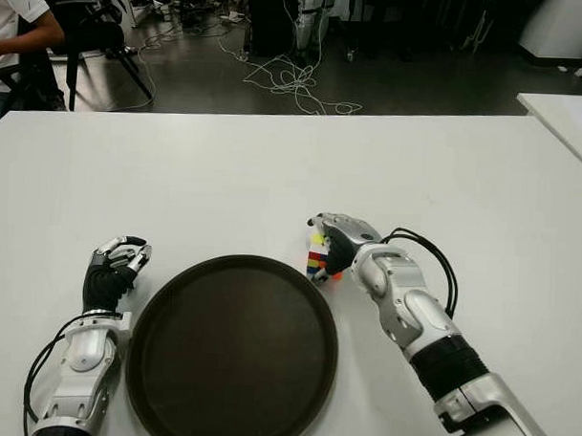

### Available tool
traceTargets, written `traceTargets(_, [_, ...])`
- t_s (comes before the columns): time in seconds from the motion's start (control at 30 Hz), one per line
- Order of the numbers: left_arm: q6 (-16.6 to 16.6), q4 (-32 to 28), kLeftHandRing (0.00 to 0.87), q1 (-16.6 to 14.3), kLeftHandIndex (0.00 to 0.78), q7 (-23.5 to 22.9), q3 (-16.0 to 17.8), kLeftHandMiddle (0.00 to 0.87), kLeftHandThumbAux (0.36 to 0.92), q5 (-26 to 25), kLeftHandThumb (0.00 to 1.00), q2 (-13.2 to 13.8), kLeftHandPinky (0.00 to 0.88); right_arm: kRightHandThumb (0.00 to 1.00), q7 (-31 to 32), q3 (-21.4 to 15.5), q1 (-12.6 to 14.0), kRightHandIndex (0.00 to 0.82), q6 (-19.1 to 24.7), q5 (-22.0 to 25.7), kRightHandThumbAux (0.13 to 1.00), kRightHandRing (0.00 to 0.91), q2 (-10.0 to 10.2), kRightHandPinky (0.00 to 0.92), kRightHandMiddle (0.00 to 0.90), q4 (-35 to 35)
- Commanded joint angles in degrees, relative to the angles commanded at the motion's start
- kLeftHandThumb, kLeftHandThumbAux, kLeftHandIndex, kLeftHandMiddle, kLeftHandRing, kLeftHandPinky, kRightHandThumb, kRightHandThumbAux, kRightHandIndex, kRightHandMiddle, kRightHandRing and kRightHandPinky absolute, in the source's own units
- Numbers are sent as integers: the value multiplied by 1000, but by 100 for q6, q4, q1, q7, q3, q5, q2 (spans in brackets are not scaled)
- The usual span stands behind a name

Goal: Pick up the Rubik's Cube and put it in the plate

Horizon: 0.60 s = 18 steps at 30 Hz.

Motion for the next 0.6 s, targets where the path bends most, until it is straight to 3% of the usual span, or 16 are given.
traceTargets(0.17, [-54,42,837,-9,443,13,8,820,707,5,702,4,815,0,-263,-126,71,6,31,96,835,45,100,120,24,-5])
traceTargets(0.3, [-123,106,841,-26,443,11,17,824,707,0,701,14,821,0,-454,-329,163,144,66,314,895,219,229,308,183,-47])
traceTargets(0.43, [-153,144,839,-45,443,-18,31,822,707,-35,701,16,818,4,-541,-459,208,250,89,450,912,313,325,400,269,-87])
traceTargets(0.6, [-110,93,834,-42,443,-81,35,819,707,-99,703,2,815,3,-836,-596,267,371,87,499,887,526,456,551,416,-125])
